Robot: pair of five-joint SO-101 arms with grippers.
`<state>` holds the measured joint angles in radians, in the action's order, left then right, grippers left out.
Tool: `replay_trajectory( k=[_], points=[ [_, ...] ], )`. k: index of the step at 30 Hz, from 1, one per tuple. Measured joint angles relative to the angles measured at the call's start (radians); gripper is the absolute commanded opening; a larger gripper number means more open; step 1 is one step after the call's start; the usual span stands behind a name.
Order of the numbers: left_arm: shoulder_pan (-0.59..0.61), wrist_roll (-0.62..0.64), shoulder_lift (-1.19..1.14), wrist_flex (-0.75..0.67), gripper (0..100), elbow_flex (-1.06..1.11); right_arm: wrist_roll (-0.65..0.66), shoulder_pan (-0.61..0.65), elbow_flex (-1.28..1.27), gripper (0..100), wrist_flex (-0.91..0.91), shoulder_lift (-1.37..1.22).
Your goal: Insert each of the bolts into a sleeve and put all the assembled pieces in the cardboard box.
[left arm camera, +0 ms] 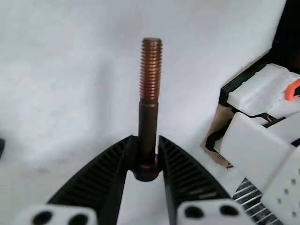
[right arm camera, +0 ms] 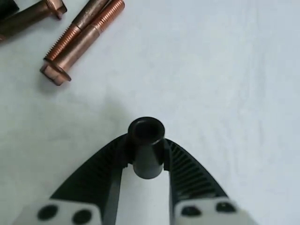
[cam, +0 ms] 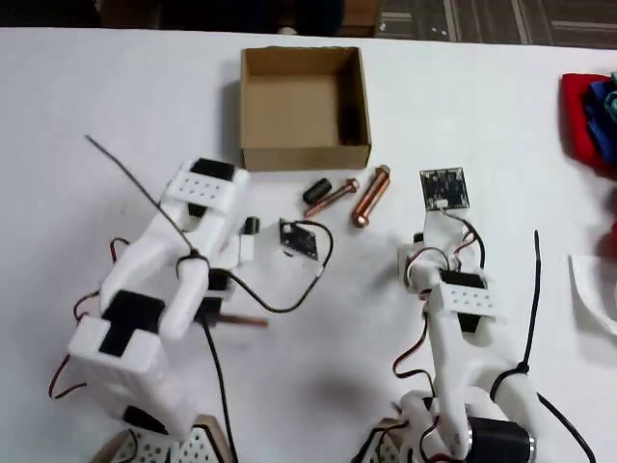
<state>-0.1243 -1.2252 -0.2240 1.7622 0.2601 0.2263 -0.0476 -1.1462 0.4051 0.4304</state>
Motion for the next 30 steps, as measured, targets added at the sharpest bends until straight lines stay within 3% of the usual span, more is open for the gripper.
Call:
replay_trajectory(
  k=[5,9,13,16,18,21,25,30],
  points=[
    [0.000,0.095,-0.038,-0.097,13,0.000,0.000,0.000,0.000,2.0,0.000,0.000],
    [0.000,0.255,-0.037,-0.187,10,0.000,0.000,0.000,0.000,2.0,0.000,0.000],
    [-0.002,0.551,0.023,-0.178,9,0.000,0.000,0.000,0.000,2.0,0.000,0.000],
    [-0.002,0.824,0.117,-0.097,10,0.003,0.000,0.000,0.000,2.0,0.000,0.000],
    [-0.011,0.939,0.170,-0.023,13,0.025,0.000,0.000,0.000,2.0,0.000,0.000],
    [-0.048,0.905,0.229,-0.005,17,0.124,0.000,0.000,0.000,2.0,0.000,0.000],
    [-0.158,0.713,0.238,-0.006,15,0.269,0.000,0.000,0.000,2.0,0.000,0.000],
    [-0.227,0.624,0.239,-0.103,15,0.358,0.000,0.000,0.000,2.0,0.000,0.000]
  ],
)
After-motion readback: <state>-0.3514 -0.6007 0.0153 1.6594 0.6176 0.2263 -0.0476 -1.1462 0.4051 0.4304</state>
